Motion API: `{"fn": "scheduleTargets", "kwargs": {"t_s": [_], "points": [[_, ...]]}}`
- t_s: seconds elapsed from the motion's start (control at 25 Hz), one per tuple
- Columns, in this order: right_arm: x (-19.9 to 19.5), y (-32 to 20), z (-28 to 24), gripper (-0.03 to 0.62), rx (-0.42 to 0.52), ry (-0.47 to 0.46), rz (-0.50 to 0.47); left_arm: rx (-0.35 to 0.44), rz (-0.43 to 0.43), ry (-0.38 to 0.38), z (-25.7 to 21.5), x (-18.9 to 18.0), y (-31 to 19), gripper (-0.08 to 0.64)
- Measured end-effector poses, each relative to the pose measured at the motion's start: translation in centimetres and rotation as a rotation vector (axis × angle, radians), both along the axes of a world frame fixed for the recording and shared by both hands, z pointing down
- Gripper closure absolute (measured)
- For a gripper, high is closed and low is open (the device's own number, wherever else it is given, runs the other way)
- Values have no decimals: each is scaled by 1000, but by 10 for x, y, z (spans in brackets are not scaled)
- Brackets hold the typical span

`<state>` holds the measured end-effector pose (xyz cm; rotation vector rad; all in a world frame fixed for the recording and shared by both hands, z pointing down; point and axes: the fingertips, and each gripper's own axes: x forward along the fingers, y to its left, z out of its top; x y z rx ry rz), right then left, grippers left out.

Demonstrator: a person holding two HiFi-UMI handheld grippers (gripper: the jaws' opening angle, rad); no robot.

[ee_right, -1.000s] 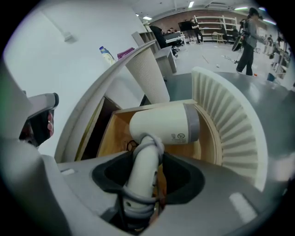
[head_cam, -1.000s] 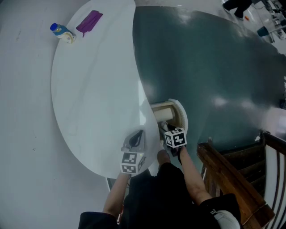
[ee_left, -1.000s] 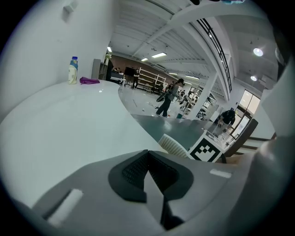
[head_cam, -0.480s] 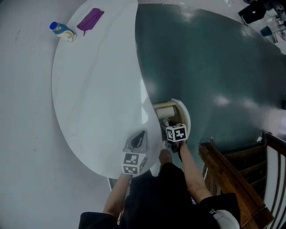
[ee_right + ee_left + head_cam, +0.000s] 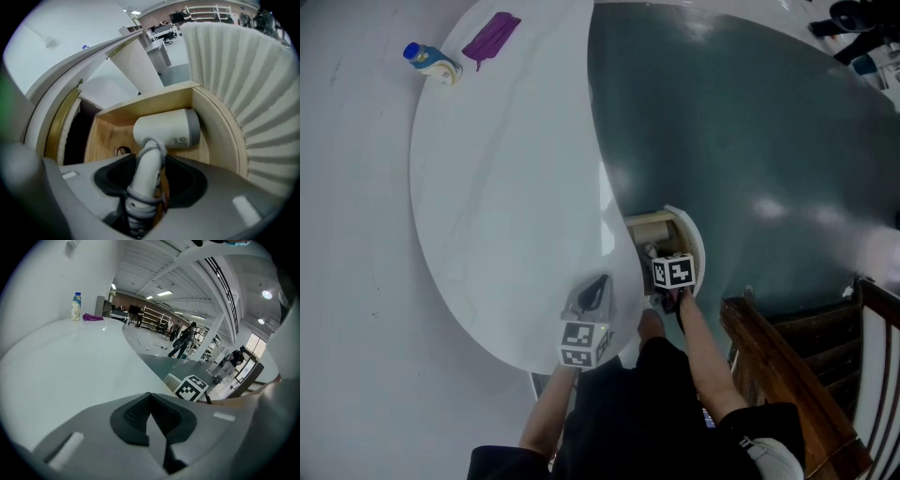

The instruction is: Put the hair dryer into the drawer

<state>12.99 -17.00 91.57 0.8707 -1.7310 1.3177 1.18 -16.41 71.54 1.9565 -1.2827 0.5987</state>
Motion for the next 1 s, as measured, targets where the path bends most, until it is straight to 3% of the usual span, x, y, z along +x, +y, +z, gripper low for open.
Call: {"fn": "scheduleTargets", "kwargs": {"t_s": [0.44, 1.0], "points": [[1, 3, 7, 384, -12, 39, -16, -9, -9, -13, 4, -2, 1, 554], [13, -4, -45, 385, 105, 29, 8, 53, 0, -34, -32, 3, 9, 554]]}}
